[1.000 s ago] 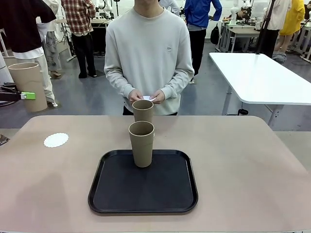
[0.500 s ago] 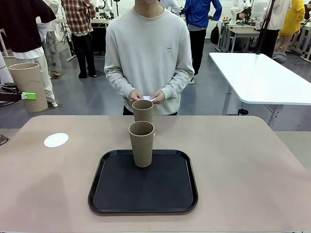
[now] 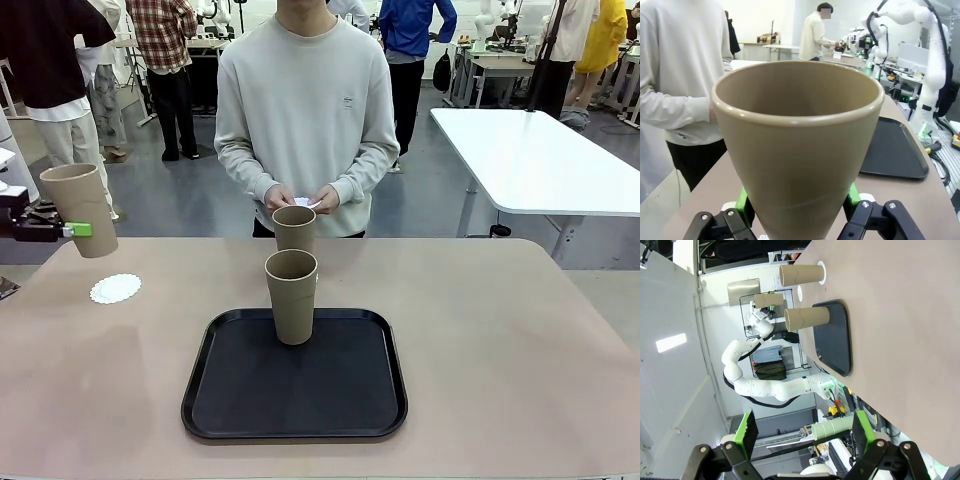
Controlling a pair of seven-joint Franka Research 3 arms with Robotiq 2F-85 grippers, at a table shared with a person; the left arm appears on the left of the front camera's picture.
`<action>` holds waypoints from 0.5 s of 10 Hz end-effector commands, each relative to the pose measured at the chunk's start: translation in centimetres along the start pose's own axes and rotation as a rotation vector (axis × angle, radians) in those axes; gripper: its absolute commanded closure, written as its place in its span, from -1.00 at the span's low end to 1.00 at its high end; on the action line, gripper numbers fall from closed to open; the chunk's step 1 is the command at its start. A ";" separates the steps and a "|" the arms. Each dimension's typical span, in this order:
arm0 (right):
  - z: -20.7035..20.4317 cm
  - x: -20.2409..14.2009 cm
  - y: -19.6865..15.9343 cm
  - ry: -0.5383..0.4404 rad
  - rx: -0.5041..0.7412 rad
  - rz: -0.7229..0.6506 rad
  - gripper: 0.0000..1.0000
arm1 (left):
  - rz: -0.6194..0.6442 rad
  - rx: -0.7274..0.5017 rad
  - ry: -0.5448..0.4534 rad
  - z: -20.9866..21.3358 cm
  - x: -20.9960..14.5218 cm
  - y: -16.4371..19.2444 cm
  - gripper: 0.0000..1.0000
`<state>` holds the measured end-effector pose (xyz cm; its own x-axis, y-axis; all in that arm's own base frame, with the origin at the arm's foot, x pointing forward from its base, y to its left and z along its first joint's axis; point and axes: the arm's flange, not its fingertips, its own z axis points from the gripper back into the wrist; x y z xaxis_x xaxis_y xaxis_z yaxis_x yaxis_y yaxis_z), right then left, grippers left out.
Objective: Place coasters on the table and set cups on them.
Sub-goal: Take one Reusable plastic cup from the Flat Tray and place it on a coaster set by the human.
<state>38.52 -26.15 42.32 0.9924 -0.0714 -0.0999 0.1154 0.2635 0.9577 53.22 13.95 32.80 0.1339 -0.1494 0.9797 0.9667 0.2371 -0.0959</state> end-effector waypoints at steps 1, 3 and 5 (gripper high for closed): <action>0.0 -0.2 0.1 0.005 -0.005 -0.002 -1.00 | -0.023 -0.042 -0.003 0.8 -1.0 0.9 -0.68; 0.0 -0.2 0.1 0.005 -0.005 -0.002 -1.00 | -0.040 -0.047 0.004 0.7 -2.7 1.4 -0.68; 0.0 -0.2 0.1 0.005 -0.005 -0.002 -1.00 | -0.046 -0.052 0.025 0.4 -4.1 1.9 -0.68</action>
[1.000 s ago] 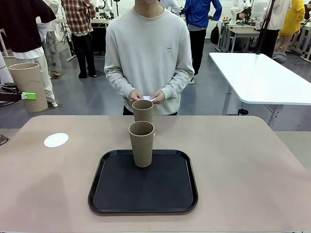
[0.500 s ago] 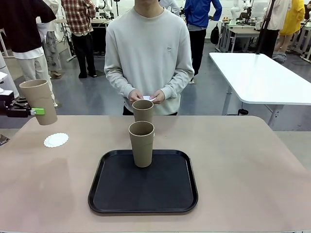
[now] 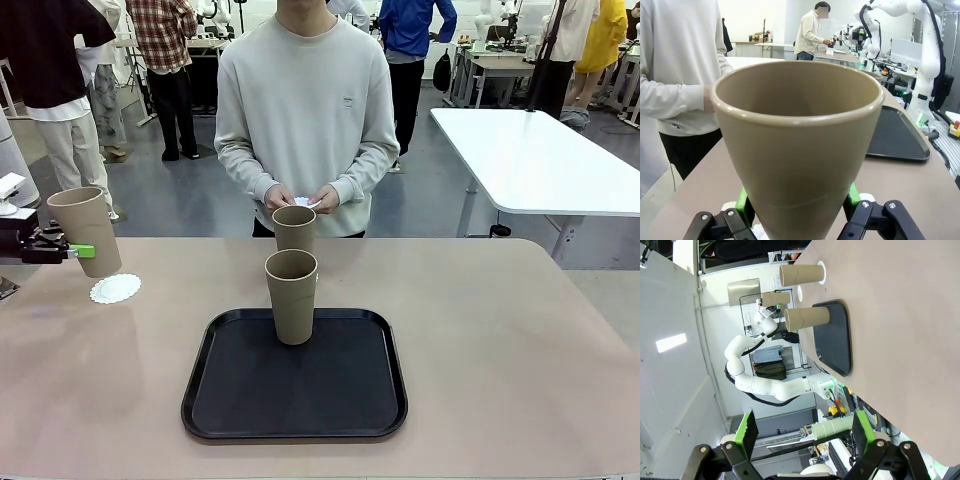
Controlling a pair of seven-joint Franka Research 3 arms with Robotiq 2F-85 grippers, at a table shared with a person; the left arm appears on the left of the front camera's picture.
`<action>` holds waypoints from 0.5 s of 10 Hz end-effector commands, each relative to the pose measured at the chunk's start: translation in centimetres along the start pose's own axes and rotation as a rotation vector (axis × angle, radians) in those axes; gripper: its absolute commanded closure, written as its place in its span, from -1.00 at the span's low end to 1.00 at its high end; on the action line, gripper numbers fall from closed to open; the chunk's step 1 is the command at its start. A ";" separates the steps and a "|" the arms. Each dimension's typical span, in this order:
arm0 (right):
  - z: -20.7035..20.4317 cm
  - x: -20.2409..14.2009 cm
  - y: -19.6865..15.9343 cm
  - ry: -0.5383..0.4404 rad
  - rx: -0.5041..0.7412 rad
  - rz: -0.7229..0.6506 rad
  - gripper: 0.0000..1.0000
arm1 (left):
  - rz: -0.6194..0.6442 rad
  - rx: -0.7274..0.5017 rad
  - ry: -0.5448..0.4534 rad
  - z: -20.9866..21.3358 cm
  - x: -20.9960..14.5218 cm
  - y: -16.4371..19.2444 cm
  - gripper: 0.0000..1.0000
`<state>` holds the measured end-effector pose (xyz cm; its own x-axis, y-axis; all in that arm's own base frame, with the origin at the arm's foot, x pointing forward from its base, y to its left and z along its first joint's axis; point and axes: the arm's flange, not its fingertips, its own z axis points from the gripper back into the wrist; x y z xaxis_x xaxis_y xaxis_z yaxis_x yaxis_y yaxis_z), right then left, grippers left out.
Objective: Place coasters on the table and set cups on them.
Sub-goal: Take one Reusable plastic cup from the Flat Tray and place it on a coaster set by the human.
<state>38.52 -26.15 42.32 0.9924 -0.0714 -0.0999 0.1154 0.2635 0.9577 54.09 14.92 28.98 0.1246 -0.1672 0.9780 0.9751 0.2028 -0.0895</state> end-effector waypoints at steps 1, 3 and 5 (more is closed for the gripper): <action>0.0 -0.2 0.1 0.005 -0.005 -0.002 -1.00 | -0.043 -0.023 0.017 0.1 -1.1 0.5 -0.68; 0.0 -0.2 0.1 0.005 -0.005 -0.002 -1.00 | -0.070 -0.034 0.010 -0.4 -2.6 0.7 -0.68; 0.0 -0.2 0.1 0.005 -0.005 -0.002 -1.00 | -0.101 -0.022 0.021 -0.6 -3.3 0.8 -0.68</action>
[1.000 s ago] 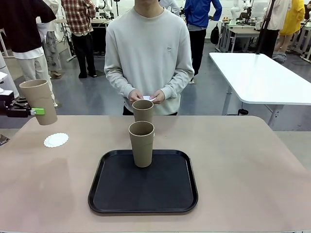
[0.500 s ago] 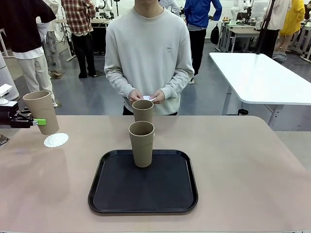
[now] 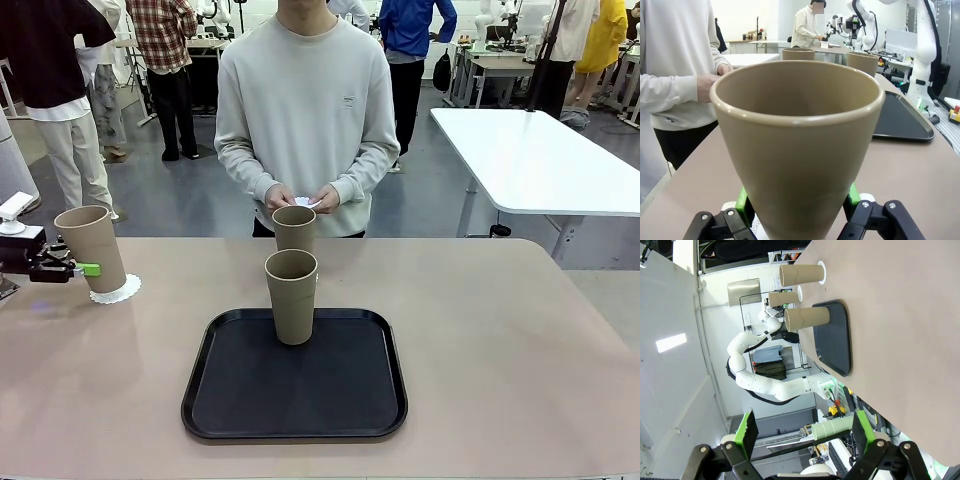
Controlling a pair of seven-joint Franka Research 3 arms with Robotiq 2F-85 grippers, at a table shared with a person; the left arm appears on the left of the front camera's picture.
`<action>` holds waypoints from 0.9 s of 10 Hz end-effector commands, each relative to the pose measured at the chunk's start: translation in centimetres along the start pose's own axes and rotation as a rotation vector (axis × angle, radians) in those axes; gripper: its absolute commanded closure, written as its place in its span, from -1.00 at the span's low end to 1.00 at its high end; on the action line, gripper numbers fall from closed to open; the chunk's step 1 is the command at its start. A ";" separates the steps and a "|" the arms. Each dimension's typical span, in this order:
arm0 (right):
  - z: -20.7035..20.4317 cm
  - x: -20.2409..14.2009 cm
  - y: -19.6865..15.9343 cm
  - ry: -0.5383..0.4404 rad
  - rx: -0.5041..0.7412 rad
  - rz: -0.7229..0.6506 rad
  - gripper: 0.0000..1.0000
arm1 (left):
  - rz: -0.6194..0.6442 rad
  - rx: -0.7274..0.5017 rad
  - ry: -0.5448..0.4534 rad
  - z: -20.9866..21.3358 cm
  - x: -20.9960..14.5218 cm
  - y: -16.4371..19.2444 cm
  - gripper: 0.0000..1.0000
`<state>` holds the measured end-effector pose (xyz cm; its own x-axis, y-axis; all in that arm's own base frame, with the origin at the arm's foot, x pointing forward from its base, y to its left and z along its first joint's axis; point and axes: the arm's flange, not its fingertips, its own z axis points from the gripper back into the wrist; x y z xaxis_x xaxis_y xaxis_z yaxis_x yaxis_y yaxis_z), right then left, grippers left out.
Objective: Place coasters on the table and set cups on them.
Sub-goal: Take one Reusable plastic cup from the Flat Tray and place it on a coaster set by the human.
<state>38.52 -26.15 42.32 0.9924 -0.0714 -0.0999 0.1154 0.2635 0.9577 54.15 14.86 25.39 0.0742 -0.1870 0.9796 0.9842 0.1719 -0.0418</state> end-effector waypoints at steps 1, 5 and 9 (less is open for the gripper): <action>0.0 -0.2 0.1 0.005 -0.005 -0.002 -1.00 | -0.061 0.007 0.013 0.0 0.0 0.4 -0.68; 0.0 -0.2 0.1 0.005 -0.005 -0.002 -1.00 | -0.057 0.024 0.030 -0.6 -1.2 1.3 -0.68; 0.0 -0.2 0.1 0.005 -0.005 -0.002 -1.00 | -0.047 0.035 0.022 -1.1 -1.5 1.5 -0.68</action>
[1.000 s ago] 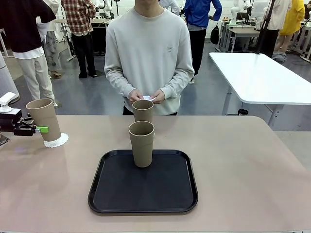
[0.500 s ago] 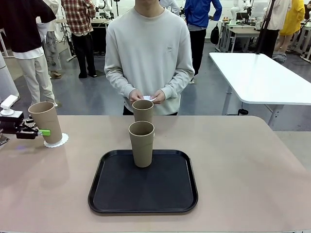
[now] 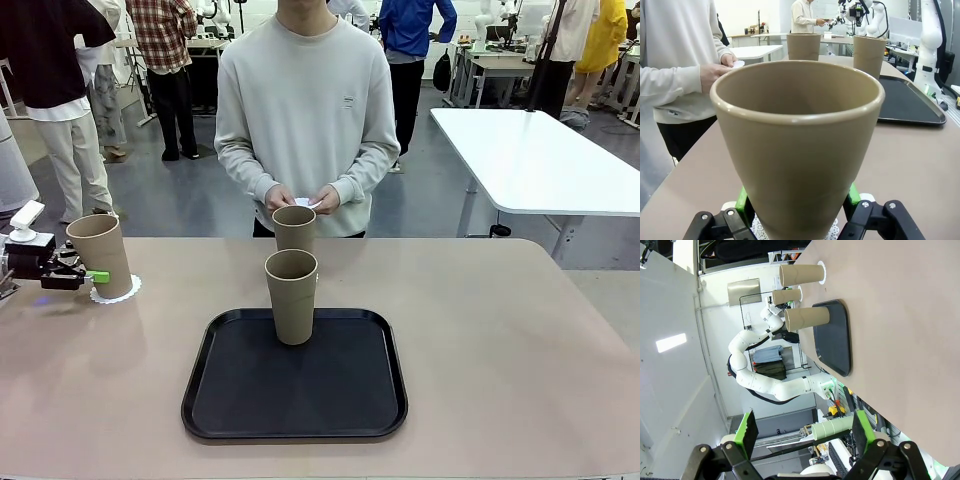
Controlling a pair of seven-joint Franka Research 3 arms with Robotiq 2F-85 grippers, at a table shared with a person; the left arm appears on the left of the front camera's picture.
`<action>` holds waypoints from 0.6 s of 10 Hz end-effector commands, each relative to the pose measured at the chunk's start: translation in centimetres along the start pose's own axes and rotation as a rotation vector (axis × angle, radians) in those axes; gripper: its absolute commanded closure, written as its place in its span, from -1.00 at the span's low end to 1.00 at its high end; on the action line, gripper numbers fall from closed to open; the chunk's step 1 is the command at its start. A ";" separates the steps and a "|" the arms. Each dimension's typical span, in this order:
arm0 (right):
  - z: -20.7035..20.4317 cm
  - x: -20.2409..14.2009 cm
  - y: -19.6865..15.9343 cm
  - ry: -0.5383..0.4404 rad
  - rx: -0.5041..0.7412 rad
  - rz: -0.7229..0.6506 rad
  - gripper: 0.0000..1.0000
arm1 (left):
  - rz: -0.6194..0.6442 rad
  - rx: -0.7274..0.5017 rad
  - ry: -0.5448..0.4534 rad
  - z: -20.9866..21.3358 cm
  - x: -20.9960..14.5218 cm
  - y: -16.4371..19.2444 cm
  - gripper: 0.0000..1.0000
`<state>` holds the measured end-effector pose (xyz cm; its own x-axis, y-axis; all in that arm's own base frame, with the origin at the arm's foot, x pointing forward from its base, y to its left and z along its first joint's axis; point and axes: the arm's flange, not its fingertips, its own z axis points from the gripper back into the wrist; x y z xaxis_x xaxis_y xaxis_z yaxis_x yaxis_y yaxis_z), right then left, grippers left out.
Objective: Place coasters on the table and set cups on them.
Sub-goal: Take one Reusable plastic cup from the Flat Tray and place it on a coaster set by the human.
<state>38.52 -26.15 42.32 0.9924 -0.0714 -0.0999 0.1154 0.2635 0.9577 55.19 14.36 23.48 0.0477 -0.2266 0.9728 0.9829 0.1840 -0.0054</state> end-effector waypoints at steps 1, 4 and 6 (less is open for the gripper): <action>0.0 -0.2 0.1 0.005 -0.005 -0.002 -1.00 | -0.008 0.011 -0.019 -0.1 0.1 0.5 -0.68; 0.0 -0.2 0.1 0.005 -0.005 -0.002 -1.00 | 0.034 0.007 -0.026 0.0 0.0 0.7 -1.00; 0.0 -0.2 0.1 0.005 -0.005 -0.002 -1.00 | 0.051 0.006 -0.028 0.0 0.1 0.7 -1.00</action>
<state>38.52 -26.15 42.32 0.9924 -0.0714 -0.0999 0.1154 0.2635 0.9577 55.22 14.31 23.24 0.0751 -0.2134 0.9741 0.9804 0.1941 -0.0331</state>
